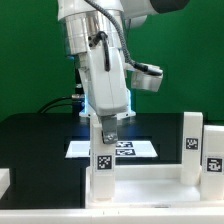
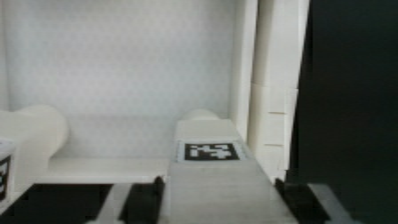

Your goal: Assemble desk

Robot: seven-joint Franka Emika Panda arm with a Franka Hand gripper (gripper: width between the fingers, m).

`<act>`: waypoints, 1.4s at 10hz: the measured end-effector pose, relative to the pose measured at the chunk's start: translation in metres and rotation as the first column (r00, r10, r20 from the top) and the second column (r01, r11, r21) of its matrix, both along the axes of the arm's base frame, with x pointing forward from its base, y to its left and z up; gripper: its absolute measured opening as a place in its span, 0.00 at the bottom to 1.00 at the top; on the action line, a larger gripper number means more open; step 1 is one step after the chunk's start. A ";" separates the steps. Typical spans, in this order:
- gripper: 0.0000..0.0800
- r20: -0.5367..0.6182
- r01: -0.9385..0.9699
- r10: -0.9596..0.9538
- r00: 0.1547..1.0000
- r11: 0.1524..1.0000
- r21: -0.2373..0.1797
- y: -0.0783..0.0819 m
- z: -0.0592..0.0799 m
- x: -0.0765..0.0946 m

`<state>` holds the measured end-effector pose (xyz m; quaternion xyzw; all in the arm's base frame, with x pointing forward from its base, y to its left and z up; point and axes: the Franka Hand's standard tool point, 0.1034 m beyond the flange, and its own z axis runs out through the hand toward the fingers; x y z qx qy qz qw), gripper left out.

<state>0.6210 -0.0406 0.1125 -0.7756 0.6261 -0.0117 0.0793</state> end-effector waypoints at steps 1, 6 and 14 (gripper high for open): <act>0.36 0.011 -0.187 0.187 0.982 0.981 -0.054 0.003 -0.001 0.001; 0.81 -0.013 -0.668 0.669 0.743 0.739 -0.085 0.004 -0.002 -0.004; 0.48 -0.031 -0.887 0.897 0.440 0.429 -0.172 -0.002 0.006 0.008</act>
Offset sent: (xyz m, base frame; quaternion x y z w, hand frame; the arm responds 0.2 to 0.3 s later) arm -0.0204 0.0173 -0.0039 -0.0248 -0.0490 -0.3076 0.9499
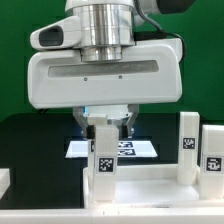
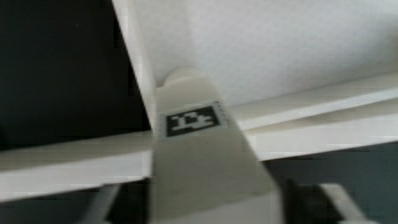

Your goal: Assemble desk

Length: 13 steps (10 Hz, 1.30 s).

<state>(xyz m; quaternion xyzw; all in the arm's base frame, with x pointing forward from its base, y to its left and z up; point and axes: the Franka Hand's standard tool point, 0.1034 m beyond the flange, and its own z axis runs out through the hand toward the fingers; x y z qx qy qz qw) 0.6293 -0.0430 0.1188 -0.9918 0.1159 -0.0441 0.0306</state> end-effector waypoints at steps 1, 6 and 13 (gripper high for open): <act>0.36 0.003 0.115 -0.115 0.993 0.993 0.005 0.000 0.001 0.002; 0.36 -0.125 0.889 -0.881 0.457 0.448 0.095 0.003 -0.002 -0.002; 0.62 -0.094 0.573 -0.566 0.819 0.816 0.080 0.004 -0.008 -0.007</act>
Offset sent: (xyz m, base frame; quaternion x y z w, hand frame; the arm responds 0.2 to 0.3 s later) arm -0.0008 0.0035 0.0055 0.0301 0.0249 0.4562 0.8890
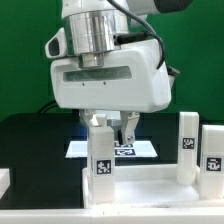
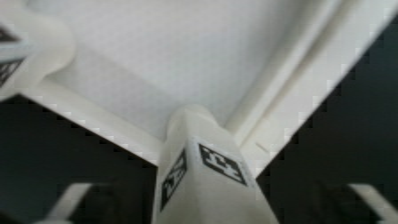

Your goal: Assemble desk

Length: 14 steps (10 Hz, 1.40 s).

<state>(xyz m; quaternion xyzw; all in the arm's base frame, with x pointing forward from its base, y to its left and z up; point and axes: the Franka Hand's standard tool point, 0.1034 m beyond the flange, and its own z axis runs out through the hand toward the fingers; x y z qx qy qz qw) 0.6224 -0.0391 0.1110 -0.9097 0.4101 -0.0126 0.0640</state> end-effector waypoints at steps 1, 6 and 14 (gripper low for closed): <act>0.77 0.007 -0.059 0.059 0.998 0.998 -0.006 -0.001 0.000 0.000; 0.81 0.007 -0.785 0.794 0.608 0.603 -0.144 -0.009 0.003 0.004; 0.36 0.024 -0.297 0.300 0.954 0.950 -0.096 -0.008 0.001 0.005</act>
Offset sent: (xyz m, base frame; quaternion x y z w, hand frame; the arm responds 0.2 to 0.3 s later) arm 0.0132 -0.0222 0.0133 -0.0217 0.0644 -0.4817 0.8737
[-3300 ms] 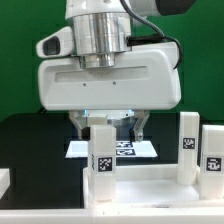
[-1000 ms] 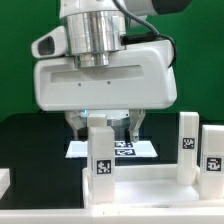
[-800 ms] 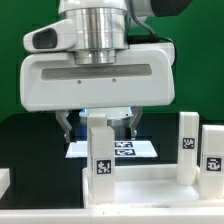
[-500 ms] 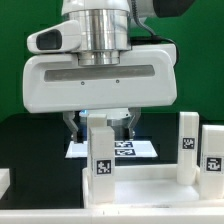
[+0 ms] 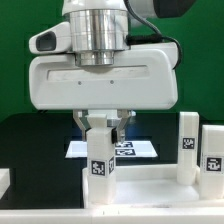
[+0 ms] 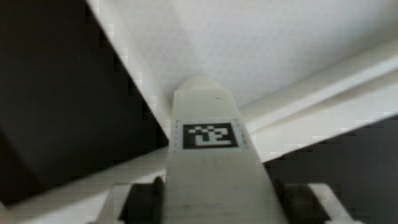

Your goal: Assemble desk

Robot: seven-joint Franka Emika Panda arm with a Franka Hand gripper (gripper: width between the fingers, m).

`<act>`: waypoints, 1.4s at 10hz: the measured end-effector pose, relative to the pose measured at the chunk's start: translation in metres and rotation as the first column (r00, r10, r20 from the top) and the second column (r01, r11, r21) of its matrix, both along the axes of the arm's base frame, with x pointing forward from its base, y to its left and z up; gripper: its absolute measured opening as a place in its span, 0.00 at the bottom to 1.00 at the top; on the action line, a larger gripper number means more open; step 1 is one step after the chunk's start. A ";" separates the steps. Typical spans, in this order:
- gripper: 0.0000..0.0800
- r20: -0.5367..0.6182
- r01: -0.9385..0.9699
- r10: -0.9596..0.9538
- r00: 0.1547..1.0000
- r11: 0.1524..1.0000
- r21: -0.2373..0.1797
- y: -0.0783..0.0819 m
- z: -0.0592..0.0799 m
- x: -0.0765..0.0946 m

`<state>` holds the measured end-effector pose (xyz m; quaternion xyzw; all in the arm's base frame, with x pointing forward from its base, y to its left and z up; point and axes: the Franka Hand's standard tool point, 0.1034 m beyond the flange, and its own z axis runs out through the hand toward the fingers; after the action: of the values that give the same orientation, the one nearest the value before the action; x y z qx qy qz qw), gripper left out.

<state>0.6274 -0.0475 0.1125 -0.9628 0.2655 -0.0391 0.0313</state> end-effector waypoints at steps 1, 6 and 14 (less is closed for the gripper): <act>0.36 -0.008 0.183 -0.183 0.983 0.983 0.024 0.000 0.000 0.000; 0.36 -0.075 0.647 -0.643 0.762 0.752 0.129 -0.003 0.001 -0.001; 0.62 -0.194 0.981 -0.966 0.171 0.148 0.128 0.012 -0.003 0.003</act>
Offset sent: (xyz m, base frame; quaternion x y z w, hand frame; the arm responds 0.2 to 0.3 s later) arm 0.0000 0.0000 0.0000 0.0000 0.0000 0.1296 0.9916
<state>0.6300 -0.0358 0.1096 -0.5558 0.8254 0.0118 0.0981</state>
